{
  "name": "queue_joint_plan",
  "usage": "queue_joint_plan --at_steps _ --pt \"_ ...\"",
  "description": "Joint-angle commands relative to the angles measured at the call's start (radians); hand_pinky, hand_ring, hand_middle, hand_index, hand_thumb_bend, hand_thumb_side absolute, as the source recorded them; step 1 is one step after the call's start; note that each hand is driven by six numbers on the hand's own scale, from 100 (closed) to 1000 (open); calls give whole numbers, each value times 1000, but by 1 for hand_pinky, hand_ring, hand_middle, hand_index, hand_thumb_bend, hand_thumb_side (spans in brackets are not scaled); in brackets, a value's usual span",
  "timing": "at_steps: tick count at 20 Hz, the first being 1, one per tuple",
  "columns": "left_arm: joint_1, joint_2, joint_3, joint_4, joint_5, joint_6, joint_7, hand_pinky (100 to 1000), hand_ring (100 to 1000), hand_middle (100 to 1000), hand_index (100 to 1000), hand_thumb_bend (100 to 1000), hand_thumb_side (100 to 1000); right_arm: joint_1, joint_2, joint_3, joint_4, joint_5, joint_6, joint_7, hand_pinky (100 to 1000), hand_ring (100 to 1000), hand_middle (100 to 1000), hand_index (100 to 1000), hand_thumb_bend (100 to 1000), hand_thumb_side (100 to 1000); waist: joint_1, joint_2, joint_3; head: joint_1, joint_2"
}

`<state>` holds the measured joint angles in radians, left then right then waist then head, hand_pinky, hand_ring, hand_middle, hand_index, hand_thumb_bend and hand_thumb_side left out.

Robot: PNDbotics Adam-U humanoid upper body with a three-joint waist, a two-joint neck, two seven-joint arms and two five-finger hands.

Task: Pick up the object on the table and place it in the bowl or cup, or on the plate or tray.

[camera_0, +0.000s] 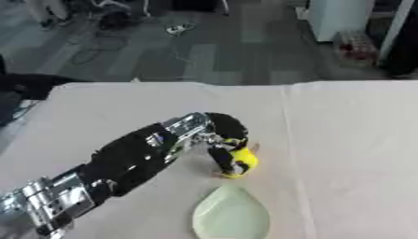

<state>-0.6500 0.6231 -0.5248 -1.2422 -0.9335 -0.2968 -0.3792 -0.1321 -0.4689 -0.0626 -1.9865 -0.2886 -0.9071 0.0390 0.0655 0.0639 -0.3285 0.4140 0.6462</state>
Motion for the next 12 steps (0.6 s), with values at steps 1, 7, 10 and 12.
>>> queue_joint_plan --at_steps 1,7,10,12 --pt "-9 29 11 -39 36 11 1 100 100 100 383 100 776 -1 -22 -9 -14 10 0 -5 195 383 419 322 100 853 -7 -12 4 -4 -6" --pt "-6 40 12 -79 76 30 5 100 100 100 382 100 762 5 -19 -5 -14 27 0 -13 194 383 419 320 100 856 -9 -14 12 -10 -1" --pt "-6 52 16 -111 96 42 10 100 100 100 379 100 757 8 -18 -3 -14 35 0 -19 194 383 419 321 100 856 -9 -15 15 -12 3" --pt "-6 62 18 -134 103 51 7 100 100 100 379 100 757 9 -18 -3 -14 40 0 -23 194 383 419 321 100 856 -8 -16 16 -13 5"
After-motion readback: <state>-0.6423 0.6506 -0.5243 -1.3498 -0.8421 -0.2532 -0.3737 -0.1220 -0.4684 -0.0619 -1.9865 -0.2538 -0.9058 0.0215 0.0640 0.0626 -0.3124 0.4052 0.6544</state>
